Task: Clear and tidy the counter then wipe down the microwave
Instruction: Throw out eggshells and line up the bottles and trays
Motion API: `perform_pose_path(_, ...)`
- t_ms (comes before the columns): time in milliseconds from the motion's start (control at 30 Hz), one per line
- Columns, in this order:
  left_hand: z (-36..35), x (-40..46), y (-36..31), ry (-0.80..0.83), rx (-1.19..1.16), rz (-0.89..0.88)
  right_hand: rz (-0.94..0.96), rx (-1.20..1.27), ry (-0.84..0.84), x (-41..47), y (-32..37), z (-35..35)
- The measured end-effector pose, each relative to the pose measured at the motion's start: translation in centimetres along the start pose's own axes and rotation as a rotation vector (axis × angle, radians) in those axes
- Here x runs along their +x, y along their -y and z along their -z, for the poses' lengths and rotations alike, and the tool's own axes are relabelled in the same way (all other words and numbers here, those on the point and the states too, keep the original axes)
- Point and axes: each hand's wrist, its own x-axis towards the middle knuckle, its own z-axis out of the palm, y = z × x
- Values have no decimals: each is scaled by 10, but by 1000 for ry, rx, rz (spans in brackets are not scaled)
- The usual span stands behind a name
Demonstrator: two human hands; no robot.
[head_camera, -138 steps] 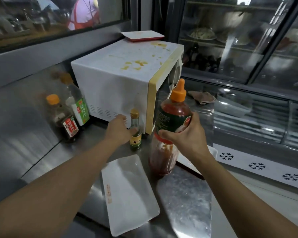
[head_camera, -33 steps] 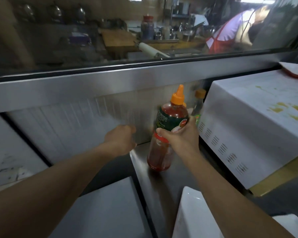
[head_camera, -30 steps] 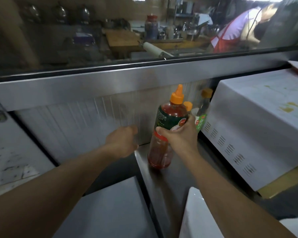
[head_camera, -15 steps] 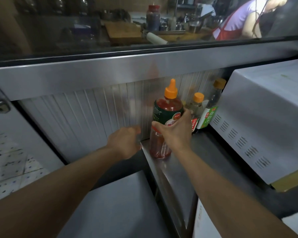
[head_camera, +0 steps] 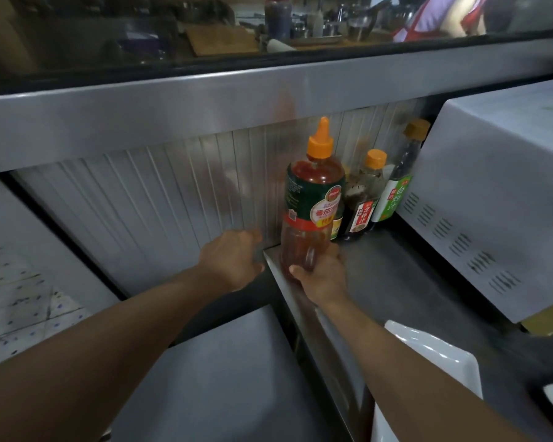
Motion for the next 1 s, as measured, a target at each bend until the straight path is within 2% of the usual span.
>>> perform_pose_path(267, -12, 10, 3, 11, 15, 4, 21, -7, -55, 18, 4, -8)
perform_pose_path(567, -13, 7, -4, 2, 52, -40, 17, -43, 11, 14, 2, -2)
perform_pose_path(800, 6, -16, -25, 2, 69, -107, 115, -317, 194, -26, 4, 43)
perform_pose_path(1000, 27, -59, -51, -19, 69, -199, 206, -528, 204, -93, 14, 101)
